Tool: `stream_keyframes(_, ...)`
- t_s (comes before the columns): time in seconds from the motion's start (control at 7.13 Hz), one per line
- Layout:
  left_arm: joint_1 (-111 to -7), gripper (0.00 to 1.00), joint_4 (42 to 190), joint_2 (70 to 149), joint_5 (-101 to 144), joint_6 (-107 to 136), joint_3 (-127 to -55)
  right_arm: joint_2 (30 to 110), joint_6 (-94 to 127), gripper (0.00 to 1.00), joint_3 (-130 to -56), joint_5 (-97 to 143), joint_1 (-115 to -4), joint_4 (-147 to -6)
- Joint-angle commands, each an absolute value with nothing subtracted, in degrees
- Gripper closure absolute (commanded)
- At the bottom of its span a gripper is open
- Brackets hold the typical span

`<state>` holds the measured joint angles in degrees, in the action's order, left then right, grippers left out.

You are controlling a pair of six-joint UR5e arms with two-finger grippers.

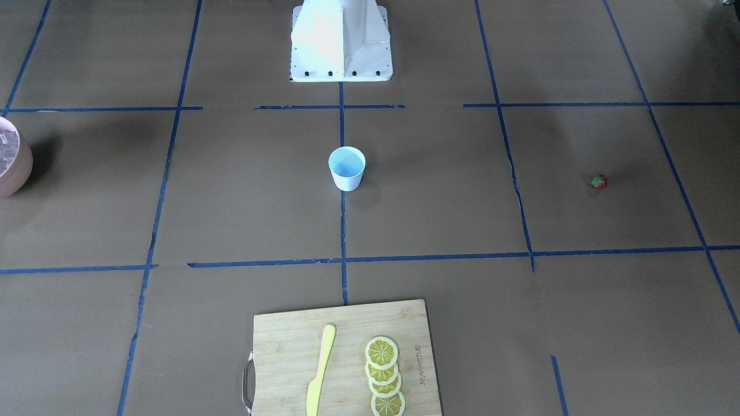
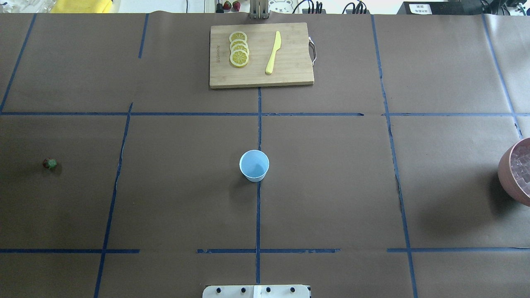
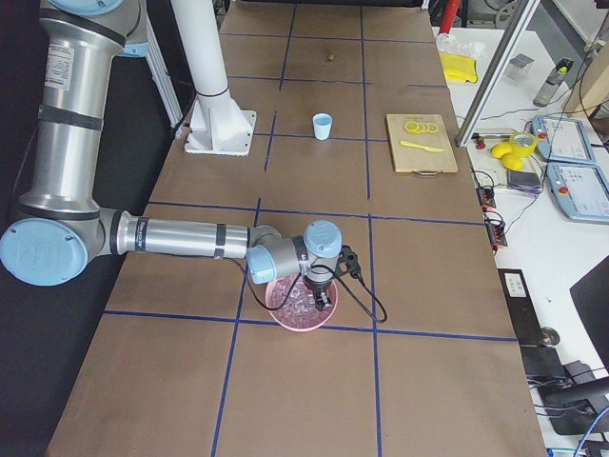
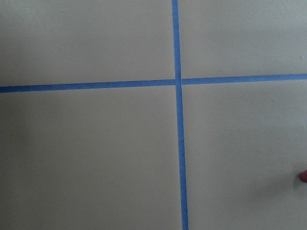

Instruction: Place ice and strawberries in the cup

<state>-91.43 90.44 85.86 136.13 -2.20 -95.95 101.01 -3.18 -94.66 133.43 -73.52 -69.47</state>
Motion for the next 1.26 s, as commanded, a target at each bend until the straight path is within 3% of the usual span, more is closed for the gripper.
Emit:
stream_keyframes(0.0,-91.41,0.0,90.44,85.87,136.23,-2.2,-95.89,101.25,-3.25,0.37,-94.57,133.42,-72.95,-69.43)
stream_keyframes(0.84,-91.41,0.0,90.35,85.87,136.41,-2.2,-95.89,101.69,-3.43,0.42,-94.66,132.54,-72.69,-69.43)
stream_keyframes(0.98,-91.41,0.0,90.35,85.78,136.32,-2.2,-95.89,101.6,-3.43,0.47,-94.66,132.54,-72.6,-69.43)
stream_keyframes(1.12,-91.49,0.0,90.35,85.78,136.32,-2.2,-95.8,101.6,-3.43,0.68,-94.66,132.54,-72.6,-69.43)
